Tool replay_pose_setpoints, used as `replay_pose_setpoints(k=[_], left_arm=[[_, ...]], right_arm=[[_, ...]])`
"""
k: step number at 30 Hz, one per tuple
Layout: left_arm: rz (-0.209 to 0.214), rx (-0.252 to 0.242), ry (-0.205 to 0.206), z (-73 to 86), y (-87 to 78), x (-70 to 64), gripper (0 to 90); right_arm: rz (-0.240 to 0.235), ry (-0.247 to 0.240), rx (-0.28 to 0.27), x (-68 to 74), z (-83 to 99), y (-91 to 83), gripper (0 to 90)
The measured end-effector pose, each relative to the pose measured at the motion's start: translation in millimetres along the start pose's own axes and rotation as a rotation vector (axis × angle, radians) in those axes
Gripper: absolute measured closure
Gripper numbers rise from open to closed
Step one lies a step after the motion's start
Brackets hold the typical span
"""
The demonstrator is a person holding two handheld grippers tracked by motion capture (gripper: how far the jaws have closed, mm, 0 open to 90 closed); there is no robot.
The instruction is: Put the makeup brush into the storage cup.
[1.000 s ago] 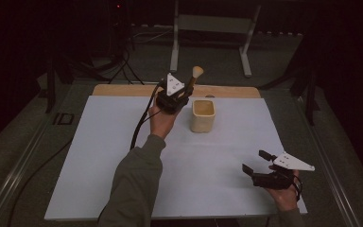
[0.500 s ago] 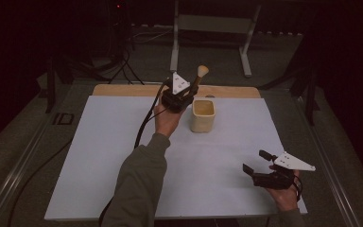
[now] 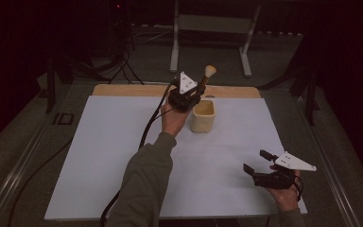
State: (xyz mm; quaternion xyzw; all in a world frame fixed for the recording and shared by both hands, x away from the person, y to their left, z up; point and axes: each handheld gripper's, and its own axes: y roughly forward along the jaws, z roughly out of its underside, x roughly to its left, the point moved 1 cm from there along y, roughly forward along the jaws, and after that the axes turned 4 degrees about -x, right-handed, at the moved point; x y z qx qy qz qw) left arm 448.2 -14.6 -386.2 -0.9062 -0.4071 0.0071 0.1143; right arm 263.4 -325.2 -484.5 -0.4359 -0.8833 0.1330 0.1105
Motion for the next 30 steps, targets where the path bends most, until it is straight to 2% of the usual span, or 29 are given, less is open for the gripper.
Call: replay_pose_setpoints(k=[14,30], left_arm=[[0.017,-0.005,-0.003,0.1,11.9,-7.3,74.6],[0.031,-0.008,-0.028,4.4,26.7,-15.2,74.6]], right_arm=[[0.000,0.004,-0.001,-1.3,0.2,-0.8,10.2],[-0.002,0.004,0.000,-1.7,0.2,-0.5,10.2]])
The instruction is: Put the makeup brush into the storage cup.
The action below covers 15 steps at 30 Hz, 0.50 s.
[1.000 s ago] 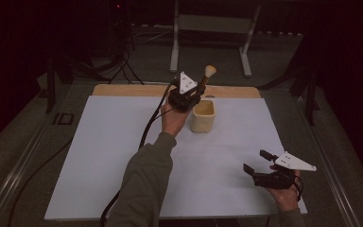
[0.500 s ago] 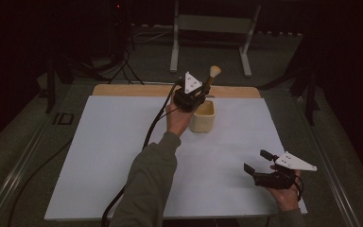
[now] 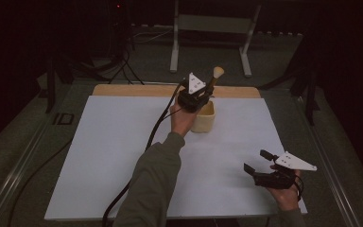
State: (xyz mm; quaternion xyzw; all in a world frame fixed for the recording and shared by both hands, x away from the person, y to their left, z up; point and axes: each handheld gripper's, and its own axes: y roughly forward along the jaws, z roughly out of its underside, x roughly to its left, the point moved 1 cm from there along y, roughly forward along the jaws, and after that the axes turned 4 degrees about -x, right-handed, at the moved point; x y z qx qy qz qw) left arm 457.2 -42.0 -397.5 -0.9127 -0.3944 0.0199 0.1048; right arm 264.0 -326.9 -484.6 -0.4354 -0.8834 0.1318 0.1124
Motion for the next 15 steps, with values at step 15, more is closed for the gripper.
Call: replay_pose_setpoints(k=[15], left_arm=[[0.002,0.010,-0.006,3.6,5.5,0.2,74.5]], right_arm=[[0.000,0.002,-0.001,-0.4,-0.1,-0.1,10.2]])
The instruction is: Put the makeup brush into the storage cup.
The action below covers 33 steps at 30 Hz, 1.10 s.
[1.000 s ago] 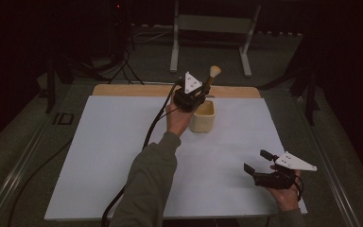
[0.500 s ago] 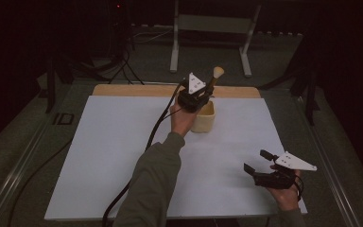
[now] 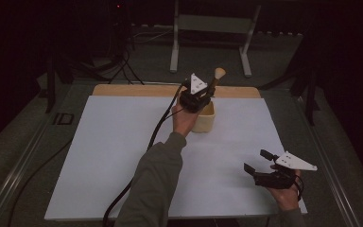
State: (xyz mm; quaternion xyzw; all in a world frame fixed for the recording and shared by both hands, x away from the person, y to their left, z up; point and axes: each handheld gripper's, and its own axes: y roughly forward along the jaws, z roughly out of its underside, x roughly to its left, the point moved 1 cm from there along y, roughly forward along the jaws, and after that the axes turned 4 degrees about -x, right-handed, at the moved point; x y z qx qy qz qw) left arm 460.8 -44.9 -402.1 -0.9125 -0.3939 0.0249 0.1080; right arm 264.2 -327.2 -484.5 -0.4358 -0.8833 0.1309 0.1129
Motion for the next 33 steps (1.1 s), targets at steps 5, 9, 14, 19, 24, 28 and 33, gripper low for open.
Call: replay_pose_setpoints(k=[5,9,14,19,24,28,33], left_arm=[[-0.005,0.006,-0.004,1.6,1.4,1.7,74.5],[-0.005,0.011,-0.006,3.5,2.9,2.5,74.5],[-0.005,0.017,-0.016,7.0,6.3,1.8,74.5],[-0.005,0.027,-0.010,9.5,8.0,0.5,74.5],[-0.005,0.033,-0.011,11.3,8.9,0.3,74.5],[-0.005,0.040,-0.008,13.3,9.5,-0.2,74.5],[0.002,0.053,-0.008,16.2,10.6,-1.4,74.4]], right_arm=[[0.001,0.001,0.000,-0.4,0.1,0.0,10.2],[0.000,0.000,0.001,-0.3,0.1,-0.1,10.2],[0.002,0.001,-0.002,-0.7,0.1,-0.5,10.2],[0.001,0.001,-0.004,-1.1,0.1,-0.5,10.1],[0.001,0.001,-0.004,-1.1,0.1,-0.6,10.2],[0.001,0.000,-0.002,-0.9,0.1,-0.3,10.2],[0.001,0.001,-0.001,-0.7,0.1,-0.2,10.2]])
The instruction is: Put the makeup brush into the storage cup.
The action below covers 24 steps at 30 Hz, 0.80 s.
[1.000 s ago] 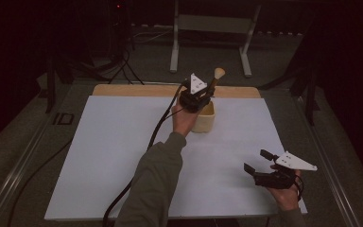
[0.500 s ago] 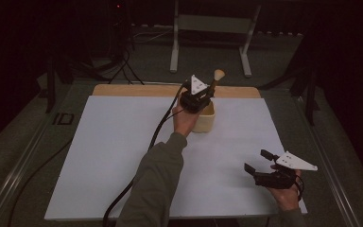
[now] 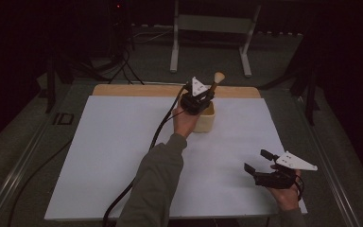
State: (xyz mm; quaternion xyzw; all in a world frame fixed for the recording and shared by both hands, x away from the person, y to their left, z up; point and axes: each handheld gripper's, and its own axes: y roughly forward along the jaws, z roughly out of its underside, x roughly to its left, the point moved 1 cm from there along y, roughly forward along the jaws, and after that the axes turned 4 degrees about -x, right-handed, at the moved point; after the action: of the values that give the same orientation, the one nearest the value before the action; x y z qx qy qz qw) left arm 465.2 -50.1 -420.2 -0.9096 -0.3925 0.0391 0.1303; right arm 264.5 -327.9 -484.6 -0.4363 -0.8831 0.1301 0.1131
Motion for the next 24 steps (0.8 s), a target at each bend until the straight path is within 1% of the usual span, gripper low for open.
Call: replay_pose_setpoints(k=[5,10,15,18,20,21,22,23,24], left_arm=[[0.002,0.008,0.006,2.6,0.9,-2.6,74.4],[0.002,0.026,0.007,5.9,1.4,-3.1,74.2],[0.003,0.027,0.008,6.2,0.1,-3.2,74.0],[0.002,0.031,0.003,7.5,-0.4,-2.3,73.8],[0.008,0.031,-0.007,8.9,-0.6,-1.6,73.1],[0.006,0.028,-0.006,9.1,-1.2,-1.2,71.4],[-0.017,0.023,-0.006,8.5,-2.3,-1.9,64.7],[-0.046,0.008,-0.006,7.5,-2.9,-2.9,52.6],[-0.059,0.013,-0.018,6.1,-2.3,-3.0,36.7]], right_arm=[[-0.001,-0.003,0.002,0.2,0.0,0.2,10.1],[0.000,-0.002,0.002,0.0,0.1,0.3,10.2],[-0.002,-0.003,0.004,0.6,0.0,0.8,10.2],[-0.002,-0.004,0.003,0.8,0.0,1.0,10.2],[-0.002,-0.005,0.004,0.9,-0.1,1.0,10.2],[-0.002,-0.005,0.004,0.8,0.0,1.1,10.2],[-0.002,-0.006,0.004,0.8,0.0,1.4,10.2],[-0.002,-0.007,0.004,0.8,0.0,1.6,10.2],[-0.002,-0.007,0.005,1.0,0.0,1.7,10.2]])
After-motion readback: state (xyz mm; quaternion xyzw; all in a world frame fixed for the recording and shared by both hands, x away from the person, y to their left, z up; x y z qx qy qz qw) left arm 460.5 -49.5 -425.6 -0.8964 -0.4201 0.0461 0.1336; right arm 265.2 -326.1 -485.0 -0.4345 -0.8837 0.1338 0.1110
